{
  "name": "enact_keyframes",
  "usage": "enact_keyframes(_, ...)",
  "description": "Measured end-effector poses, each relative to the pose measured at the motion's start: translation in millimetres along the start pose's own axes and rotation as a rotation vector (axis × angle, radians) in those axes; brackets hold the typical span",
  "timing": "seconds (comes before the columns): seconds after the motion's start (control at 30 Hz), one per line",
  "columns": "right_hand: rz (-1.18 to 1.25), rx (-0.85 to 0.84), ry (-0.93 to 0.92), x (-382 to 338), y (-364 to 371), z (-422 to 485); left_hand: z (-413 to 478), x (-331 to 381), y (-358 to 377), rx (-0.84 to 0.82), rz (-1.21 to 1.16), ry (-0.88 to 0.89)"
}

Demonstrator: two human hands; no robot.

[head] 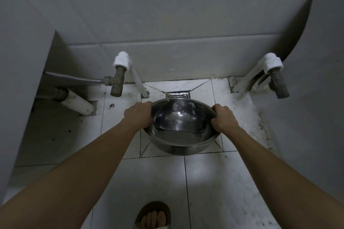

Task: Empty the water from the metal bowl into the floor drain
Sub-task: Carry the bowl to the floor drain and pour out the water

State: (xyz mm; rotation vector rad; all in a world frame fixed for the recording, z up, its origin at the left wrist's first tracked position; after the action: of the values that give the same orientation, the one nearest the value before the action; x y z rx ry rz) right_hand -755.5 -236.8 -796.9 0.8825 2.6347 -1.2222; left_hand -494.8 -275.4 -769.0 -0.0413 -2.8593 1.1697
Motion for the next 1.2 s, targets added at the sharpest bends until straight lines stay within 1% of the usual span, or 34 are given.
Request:
enact_keyframes(1.0,0.001,-0.006,0.011,-2.8,-7.0,1.5,2.4,-1.7,-4.4,-0.024,-0.020,-0.005)
enact_keyframes(1.2,0.002,-0.007,0.016,-2.1,-6.6,0.3,1.7,-0.5,-8.1,-0.013,0.007,0.002)
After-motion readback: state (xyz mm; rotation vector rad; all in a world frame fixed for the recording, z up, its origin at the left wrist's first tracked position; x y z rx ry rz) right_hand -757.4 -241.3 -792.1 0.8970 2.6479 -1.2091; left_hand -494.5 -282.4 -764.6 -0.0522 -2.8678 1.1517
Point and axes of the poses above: each hand's wrist, its own z-axis towards the middle knuckle, its own y-axis out of the palm, x = y × z, the point moved 10 cm from there along z, towards the middle knuckle, and after that the axes turned 11 degrees about -x, right-handed, at the moved point
